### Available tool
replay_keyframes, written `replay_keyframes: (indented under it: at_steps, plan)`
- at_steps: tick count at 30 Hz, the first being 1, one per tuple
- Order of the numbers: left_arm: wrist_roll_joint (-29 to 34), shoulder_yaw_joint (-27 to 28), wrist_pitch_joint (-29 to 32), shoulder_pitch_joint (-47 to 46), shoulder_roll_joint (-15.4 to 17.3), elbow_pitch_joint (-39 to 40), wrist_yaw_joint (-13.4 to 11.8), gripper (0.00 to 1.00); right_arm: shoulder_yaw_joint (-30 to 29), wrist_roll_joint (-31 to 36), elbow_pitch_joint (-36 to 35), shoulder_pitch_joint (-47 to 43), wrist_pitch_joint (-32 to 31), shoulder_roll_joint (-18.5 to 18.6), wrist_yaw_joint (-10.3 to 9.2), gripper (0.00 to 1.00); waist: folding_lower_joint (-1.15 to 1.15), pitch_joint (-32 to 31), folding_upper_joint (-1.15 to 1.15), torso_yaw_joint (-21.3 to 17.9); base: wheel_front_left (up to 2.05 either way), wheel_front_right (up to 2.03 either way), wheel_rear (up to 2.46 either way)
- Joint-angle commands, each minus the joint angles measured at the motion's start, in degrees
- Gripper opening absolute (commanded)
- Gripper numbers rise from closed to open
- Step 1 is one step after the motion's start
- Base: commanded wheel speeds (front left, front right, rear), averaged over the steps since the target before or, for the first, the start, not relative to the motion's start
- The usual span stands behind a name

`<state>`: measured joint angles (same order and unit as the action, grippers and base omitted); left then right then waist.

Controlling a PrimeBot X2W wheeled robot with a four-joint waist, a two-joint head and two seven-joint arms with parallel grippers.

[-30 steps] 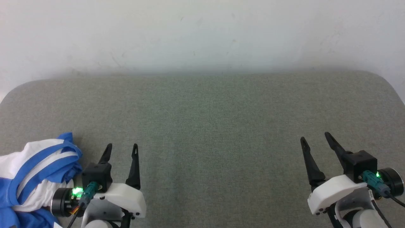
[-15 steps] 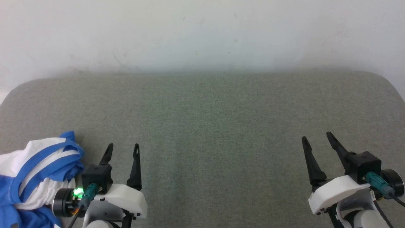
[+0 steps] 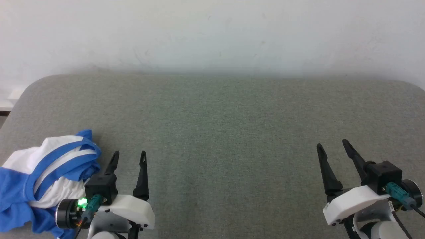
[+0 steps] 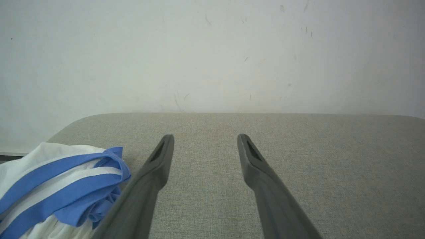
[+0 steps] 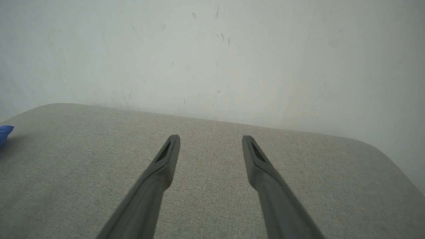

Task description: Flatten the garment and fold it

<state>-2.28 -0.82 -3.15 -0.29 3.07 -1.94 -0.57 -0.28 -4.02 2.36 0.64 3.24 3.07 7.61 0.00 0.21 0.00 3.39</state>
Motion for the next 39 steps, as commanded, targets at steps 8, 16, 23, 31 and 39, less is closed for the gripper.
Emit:
replay_keyframes:
  at_steps: [8, 16, 23, 31, 39]
  plan:
    - [-0.8, 0.0, -1.5, 0.1, -0.1, -0.7, -0.4, 1.00, -0.1, -1.5, 0.7, -0.8, 1.5, -0.1, -0.04, 1.00, 0.00, 0.0, 0.00, 3.3, 0.00, 0.00, 0.00]
    - [-1.2, -0.1, -2.5, 0.2, -0.1, -1.1, -0.5, 1.00, 0.0, -2.6, 1.3, -1.1, 2.4, -0.1, -0.04, 1.00, 0.00, 0.0, 0.00, 6.2, 0.00, 0.00, 0.00]
    - [-1.7, -0.2, -3.3, 0.3, -0.1, -1.5, -0.4, 1.00, 0.0, -3.4, 1.8, -1.2, 3.3, -0.1, -0.05, 1.00, 0.00, 0.1, 0.00, 8.9, 0.00, 0.00, 0.00]
    - [-2.1, -0.1, -4.3, 0.4, -0.1, -1.9, -0.4, 1.00, 0.1, -4.6, 2.3, -1.2, 4.2, -0.1, -0.06, 1.00, 0.00, 0.0, 0.00, 11.8, 0.00, 0.00, 0.00]
    - [-2.7, -0.2, -5.2, 0.5, -0.1, -2.4, -0.6, 1.00, 0.3, -5.7, 2.9, -1.4, 5.2, -0.1, -0.07, 1.00, 0.00, 0.0, 0.00, 14.7, 0.00, 0.00, 0.00]
